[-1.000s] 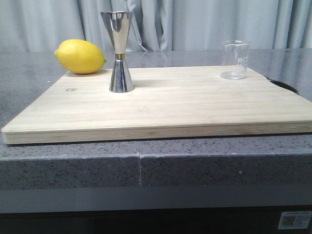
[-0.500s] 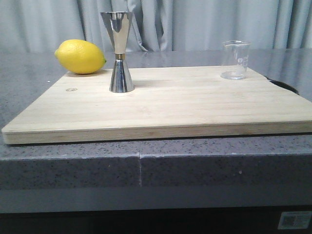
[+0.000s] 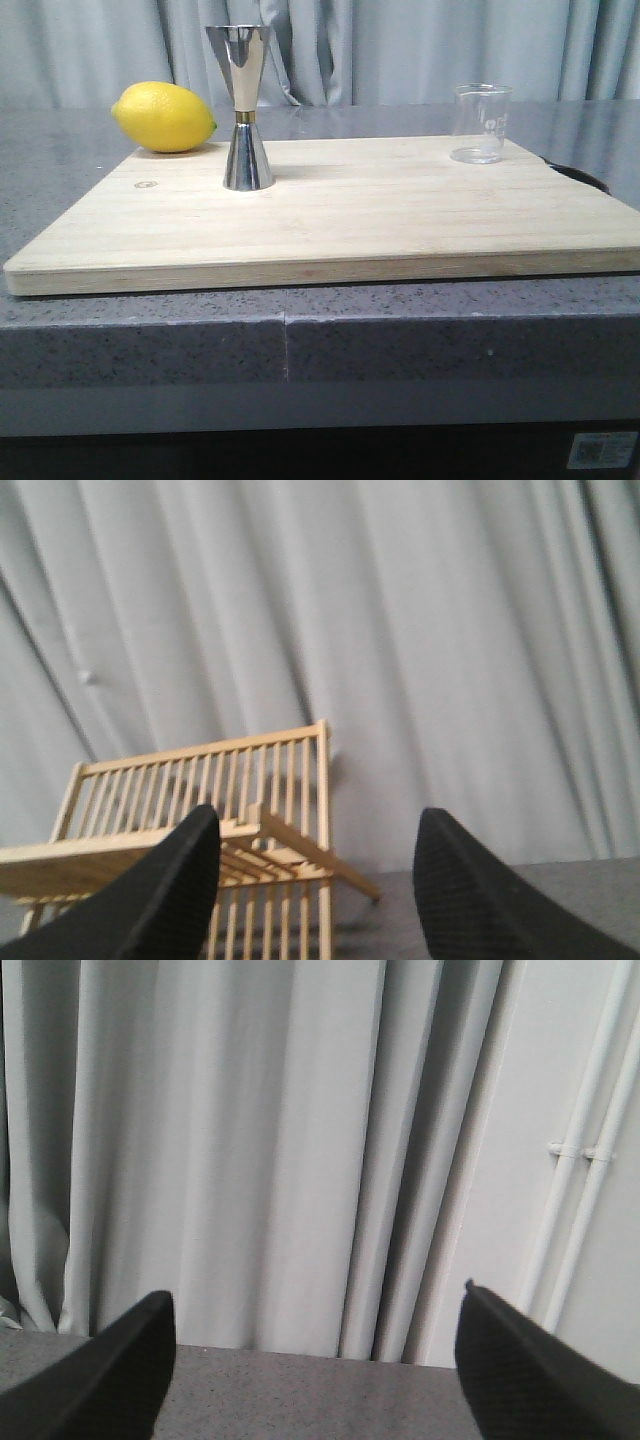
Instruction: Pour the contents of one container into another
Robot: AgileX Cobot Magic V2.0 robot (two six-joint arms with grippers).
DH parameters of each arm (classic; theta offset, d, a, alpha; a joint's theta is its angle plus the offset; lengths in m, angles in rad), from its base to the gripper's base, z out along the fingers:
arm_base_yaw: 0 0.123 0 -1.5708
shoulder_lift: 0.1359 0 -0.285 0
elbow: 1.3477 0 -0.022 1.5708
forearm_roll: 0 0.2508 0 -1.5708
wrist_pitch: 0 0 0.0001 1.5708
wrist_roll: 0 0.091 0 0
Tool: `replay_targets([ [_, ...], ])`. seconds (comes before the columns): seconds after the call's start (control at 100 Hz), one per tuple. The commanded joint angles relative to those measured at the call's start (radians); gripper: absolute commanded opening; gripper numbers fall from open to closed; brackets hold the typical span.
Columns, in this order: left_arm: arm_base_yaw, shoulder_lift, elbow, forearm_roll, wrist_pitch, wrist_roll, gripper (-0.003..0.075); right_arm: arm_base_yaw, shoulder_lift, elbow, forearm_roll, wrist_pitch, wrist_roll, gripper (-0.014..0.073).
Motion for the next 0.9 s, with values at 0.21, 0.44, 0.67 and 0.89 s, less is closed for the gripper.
replay_targets([
  [0.21, -0.214, 0.015, 0.077, -0.015, 0.069, -0.064, 0.0389, 0.001, -0.085, 0.063, -0.045, 0.077, -0.001, 0.0523],
  [0.44, -0.43, 0.056, 0.159, -0.015, 0.064, -0.072, 0.0388, 0.001, -0.172, 0.172, 0.013, 0.084, -0.001, 0.0523],
  [0.67, -0.543, 0.058, 0.25, -0.015, 0.098, -0.124, 0.0388, 0.001, -0.264, 0.305, 0.04, 0.075, -0.001, 0.0523],
  [0.89, -0.596, 0.058, 0.276, -0.013, 0.116, -0.15, 0.0388, 0.001, -0.327, 0.428, 0.04, 0.02, -0.001, 0.0521],
])
